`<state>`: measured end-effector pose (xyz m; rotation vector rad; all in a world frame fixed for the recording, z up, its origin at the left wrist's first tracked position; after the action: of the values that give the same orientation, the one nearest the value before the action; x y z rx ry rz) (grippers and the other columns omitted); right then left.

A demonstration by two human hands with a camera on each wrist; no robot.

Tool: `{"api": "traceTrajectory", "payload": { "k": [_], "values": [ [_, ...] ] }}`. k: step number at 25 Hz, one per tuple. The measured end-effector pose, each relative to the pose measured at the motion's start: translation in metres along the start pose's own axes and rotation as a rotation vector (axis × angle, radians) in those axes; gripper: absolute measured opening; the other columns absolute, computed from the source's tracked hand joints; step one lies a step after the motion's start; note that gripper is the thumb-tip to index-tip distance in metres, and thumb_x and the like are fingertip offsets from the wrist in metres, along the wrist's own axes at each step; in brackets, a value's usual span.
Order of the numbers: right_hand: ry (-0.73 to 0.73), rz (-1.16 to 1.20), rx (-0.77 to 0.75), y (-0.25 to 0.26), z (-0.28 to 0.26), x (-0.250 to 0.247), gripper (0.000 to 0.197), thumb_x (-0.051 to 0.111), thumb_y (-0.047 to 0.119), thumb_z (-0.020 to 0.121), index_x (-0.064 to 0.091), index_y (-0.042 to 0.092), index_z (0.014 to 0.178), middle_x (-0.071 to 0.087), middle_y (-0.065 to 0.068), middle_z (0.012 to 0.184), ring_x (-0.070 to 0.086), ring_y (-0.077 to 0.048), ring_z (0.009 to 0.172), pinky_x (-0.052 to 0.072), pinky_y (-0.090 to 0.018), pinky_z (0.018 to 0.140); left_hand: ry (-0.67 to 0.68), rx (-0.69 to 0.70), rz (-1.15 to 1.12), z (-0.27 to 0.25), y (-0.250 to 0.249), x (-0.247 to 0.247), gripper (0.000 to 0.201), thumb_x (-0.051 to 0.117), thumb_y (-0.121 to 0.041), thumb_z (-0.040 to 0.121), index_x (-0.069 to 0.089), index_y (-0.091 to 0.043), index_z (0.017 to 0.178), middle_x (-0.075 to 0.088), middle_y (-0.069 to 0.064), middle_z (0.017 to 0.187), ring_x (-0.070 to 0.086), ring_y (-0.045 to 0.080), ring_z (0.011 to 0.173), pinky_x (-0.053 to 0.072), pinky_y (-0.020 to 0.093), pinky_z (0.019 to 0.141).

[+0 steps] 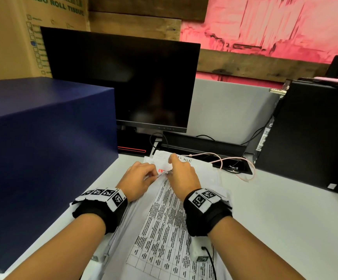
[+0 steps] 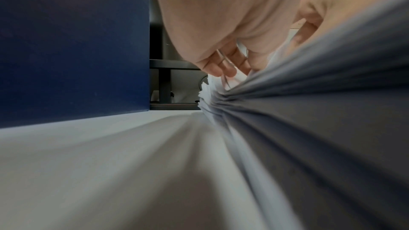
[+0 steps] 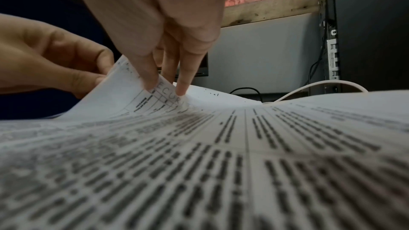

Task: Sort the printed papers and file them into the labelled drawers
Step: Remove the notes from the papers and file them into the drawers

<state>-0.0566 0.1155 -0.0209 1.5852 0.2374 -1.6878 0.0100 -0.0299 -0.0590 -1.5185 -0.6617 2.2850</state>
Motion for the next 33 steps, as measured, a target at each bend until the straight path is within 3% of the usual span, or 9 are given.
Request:
{"api": "traceTrajectory", "payload": {
  "k": [5, 7, 9, 12, 16, 20, 23, 29, 33],
  "values": [
    [0.018, -0.088, -0.002, -0.003, 0.0, 0.0, 0.012, 0.056, 0.013, 0.093, 0.064, 0.016, 0.101, 0.064, -0.008, 0.101, 0.06, -0.026, 0.093, 0.052, -0.034, 0.076, -0.014, -0.05, -0.035, 0.003, 0.0, 0.002, 0.033, 0.048, -0.04, 0.097, 0.051, -0.032, 0.064, 0.056, -0.011, 0.069, 0.047, 0.012, 0.084, 0.042, 0.03, 0.077],
    [-0.014, -0.114, -0.031, -0.004, -0.001, -0.002, 0.015, 0.056, 0.008, 0.09, 0.067, 0.017, 0.097, 0.062, -0.005, 0.102, 0.057, -0.024, 0.097, 0.051, -0.034, 0.076, -0.041, -0.075, 0.052, 0.004, 0.001, 0.001, 0.025, 0.047, -0.036, 0.098, 0.059, -0.033, 0.076, 0.058, -0.013, 0.078, 0.049, 0.013, 0.087, 0.044, 0.031, 0.082],
    [-0.021, -0.125, -0.066, -0.006, -0.001, -0.002, 0.014, 0.062, 0.007, 0.088, 0.069, 0.016, 0.094, 0.052, -0.003, 0.108, 0.048, -0.019, 0.104, 0.049, -0.031, 0.08, -0.08, -0.125, 0.098, 0.004, 0.002, -0.002, 0.013, 0.054, -0.028, 0.095, 0.064, -0.028, 0.104, 0.057, -0.009, 0.097, 0.05, 0.013, 0.098, 0.044, 0.028, 0.088],
    [0.063, -0.135, -0.114, -0.004, -0.002, 0.0, 0.016, 0.067, 0.006, 0.084, 0.061, 0.019, 0.076, 0.05, -0.004, 0.108, 0.049, -0.02, 0.102, 0.048, -0.029, 0.082, -0.055, -0.184, 0.14, 0.003, 0.005, -0.003, 0.045, 0.063, -0.028, 0.09, 0.05, -0.026, 0.133, 0.048, -0.004, 0.119, 0.043, 0.015, 0.115, 0.04, 0.029, 0.099],
    [0.178, -0.006, -0.025, -0.003, -0.005, 0.003, 0.031, 0.072, 0.008, 0.078, 0.051, 0.023, 0.06, 0.059, -0.001, 0.089, 0.059, -0.023, 0.085, 0.055, -0.036, 0.079, -0.117, -0.199, 0.146, 0.003, 0.003, -0.005, 0.037, 0.064, -0.03, 0.088, 0.057, -0.027, 0.124, 0.05, -0.007, 0.112, 0.044, 0.014, 0.111, 0.041, 0.029, 0.095],
    [0.2, 0.144, 0.047, -0.012, -0.007, 0.0, 0.015, 0.084, 0.015, 0.07, 0.071, 0.016, 0.078, 0.061, 0.002, 0.09, 0.056, -0.016, 0.085, 0.049, -0.027, 0.077, -0.22, -0.174, 0.143, 0.002, -0.003, -0.012, 0.012, 0.062, -0.03, 0.09, 0.065, -0.028, 0.102, 0.057, -0.011, 0.096, 0.049, 0.01, 0.093, 0.044, 0.027, 0.085],
    [0.178, 0.172, -0.058, -0.026, -0.012, -0.012, 0.015, 0.076, 0.008, 0.076, 0.074, 0.019, 0.086, 0.07, 0.0, 0.1, 0.061, -0.014, 0.095, 0.051, -0.027, 0.085, -0.248, -0.179, 0.106, 0.001, -0.008, -0.014, 0.001, 0.063, -0.028, 0.09, 0.064, -0.027, 0.09, 0.062, -0.012, 0.087, 0.052, 0.008, 0.084, 0.042, 0.023, 0.076],
    [0.077, 0.181, -0.13, -0.044, -0.015, -0.029, 0.011, 0.07, 0.015, 0.086, 0.072, 0.023, 0.093, 0.071, 0.008, 0.097, 0.064, -0.007, 0.095, 0.052, -0.032, 0.091, -0.246, -0.238, -0.026, -0.001, -0.006, -0.012, 0.021, 0.066, -0.027, 0.088, 0.05, -0.026, 0.102, 0.063, -0.011, 0.077, 0.058, 0.011, 0.078, 0.049, 0.03, 0.074],
    [0.099, 0.242, -0.042, -0.038, -0.014, -0.021, 0.034, 0.064, 0.008, 0.09, 0.058, 0.02, 0.121, 0.061, -0.001, 0.124, 0.055, -0.015, 0.117, 0.045, -0.027, 0.099, -0.221, -0.254, 0.007, 0.002, -0.003, -0.011, 0.009, 0.061, -0.026, 0.092, 0.059, -0.021, 0.099, 0.062, -0.01, 0.08, 0.058, 0.013, 0.079, 0.05, 0.03, 0.077]
  ]
}}
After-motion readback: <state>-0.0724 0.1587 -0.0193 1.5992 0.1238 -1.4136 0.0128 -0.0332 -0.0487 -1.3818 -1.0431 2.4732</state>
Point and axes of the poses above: each hand's wrist, its own z-axis towards the middle knuckle, its own x-axis out of the palm, y = z × x, the point moved 1 cm from there along z, towards the middle knuckle
